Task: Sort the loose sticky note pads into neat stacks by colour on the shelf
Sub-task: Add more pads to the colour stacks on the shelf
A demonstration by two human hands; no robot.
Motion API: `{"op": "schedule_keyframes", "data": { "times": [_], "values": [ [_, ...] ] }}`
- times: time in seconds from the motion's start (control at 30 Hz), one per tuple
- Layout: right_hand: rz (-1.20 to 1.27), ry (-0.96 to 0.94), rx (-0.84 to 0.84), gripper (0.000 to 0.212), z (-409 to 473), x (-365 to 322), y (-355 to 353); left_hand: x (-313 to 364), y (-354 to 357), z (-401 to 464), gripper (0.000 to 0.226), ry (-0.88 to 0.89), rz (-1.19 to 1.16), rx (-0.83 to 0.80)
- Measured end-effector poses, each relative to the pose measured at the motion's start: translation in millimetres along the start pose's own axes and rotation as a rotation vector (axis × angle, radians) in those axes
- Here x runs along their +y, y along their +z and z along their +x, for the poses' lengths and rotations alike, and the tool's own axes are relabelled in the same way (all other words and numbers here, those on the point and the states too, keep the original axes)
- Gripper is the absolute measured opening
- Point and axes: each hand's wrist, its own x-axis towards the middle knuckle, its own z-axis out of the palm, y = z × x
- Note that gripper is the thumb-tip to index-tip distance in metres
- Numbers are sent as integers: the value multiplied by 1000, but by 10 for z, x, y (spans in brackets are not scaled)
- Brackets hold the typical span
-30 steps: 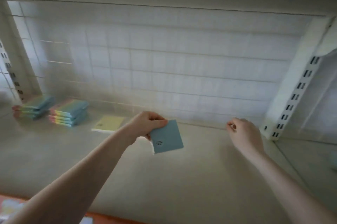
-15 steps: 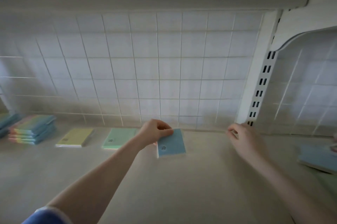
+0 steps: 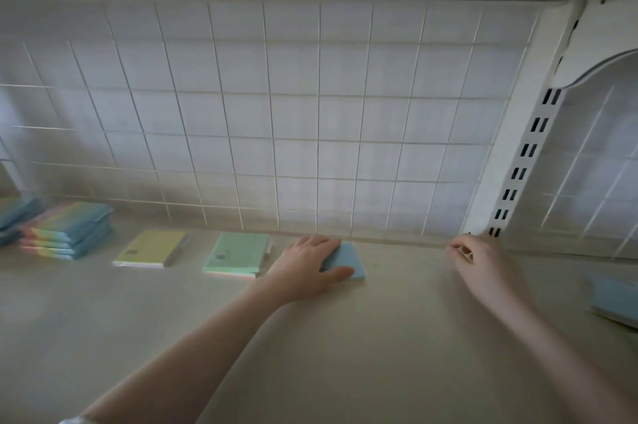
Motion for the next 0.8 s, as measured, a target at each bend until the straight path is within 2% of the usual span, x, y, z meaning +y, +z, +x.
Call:
{"op": "schedule_keyframes", "data": {
  "times": [0.1, 0.4, 0.6, 0.8],
  "values": [
    [-16, 30, -13, 13, -18, 37, -3, -39, -34, -25, 70, 6, -17, -43],
    [-64, 26, -1, 12, -76, 130, -145, -58, -165, -21, 66, 77, 6, -106],
    [-151, 54, 52, 16, -185, 187, -282, -26, -154, -39, 62, 120, 32, -60],
    [-276, 52, 174, 14, -395, 374, -508, 58, -85, -15, 65, 186, 12, 31]
  ]
}}
